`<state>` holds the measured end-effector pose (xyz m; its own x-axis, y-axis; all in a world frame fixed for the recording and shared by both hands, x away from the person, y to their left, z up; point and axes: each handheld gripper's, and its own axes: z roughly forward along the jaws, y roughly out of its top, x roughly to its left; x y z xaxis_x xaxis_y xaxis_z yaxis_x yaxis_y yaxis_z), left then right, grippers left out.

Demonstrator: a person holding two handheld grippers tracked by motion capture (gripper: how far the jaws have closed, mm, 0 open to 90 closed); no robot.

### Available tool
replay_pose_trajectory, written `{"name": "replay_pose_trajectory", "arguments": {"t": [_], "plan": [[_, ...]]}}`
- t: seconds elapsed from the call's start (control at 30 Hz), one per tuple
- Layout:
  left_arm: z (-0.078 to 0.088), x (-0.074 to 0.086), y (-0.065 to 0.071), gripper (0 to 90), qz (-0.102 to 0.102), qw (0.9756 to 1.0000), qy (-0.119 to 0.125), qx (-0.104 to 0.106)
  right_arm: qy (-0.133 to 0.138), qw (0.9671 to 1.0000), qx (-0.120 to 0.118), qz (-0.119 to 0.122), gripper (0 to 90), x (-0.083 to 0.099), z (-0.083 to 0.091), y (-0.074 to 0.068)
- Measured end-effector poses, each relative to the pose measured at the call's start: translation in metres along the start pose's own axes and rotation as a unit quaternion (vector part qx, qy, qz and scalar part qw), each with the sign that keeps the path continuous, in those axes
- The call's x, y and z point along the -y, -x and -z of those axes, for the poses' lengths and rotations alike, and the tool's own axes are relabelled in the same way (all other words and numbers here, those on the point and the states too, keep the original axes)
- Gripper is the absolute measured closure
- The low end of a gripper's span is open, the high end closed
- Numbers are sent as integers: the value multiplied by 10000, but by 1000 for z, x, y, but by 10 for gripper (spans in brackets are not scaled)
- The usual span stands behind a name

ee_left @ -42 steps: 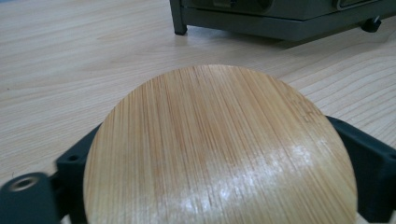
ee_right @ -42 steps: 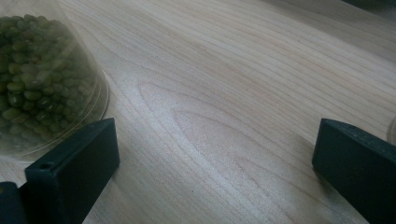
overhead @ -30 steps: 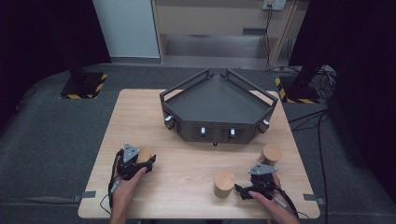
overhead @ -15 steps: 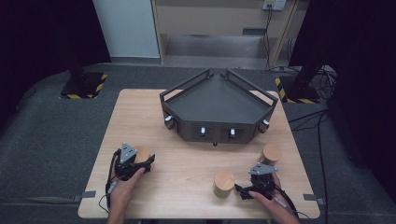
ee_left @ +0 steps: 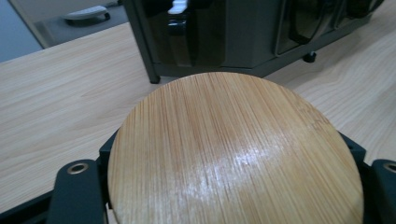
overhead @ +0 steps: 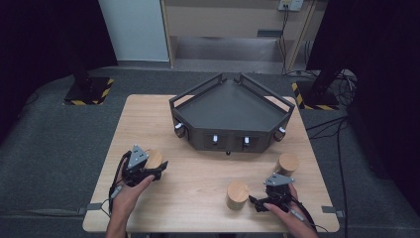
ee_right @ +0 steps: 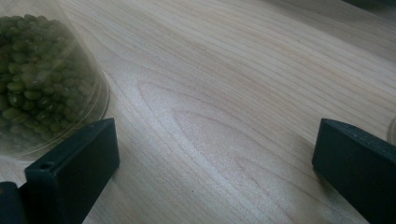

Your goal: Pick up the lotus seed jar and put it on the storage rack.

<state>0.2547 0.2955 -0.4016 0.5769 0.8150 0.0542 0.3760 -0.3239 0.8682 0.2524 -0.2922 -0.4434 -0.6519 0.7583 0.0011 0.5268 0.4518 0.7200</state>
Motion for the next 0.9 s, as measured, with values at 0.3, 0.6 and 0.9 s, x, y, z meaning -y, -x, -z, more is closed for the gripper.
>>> {"name": "replay_pose_trajectory", "arguments": {"t": [0.3, 0.6, 0.9], "plan": [[-9, -9, 3, 243, -137, 9996, -34, 225, 0, 10000, 0, 1, 8, 0, 0, 0], [-18, -22, 6, 243, -255, 9988, -25, 423, 0, 10000, 0, 1, 7, 0, 0, 0], [-25, -37, 8, 243, -374, 9978, -23, 555, 0, 10000, 0, 1, 7, 0, 0, 0]]}}
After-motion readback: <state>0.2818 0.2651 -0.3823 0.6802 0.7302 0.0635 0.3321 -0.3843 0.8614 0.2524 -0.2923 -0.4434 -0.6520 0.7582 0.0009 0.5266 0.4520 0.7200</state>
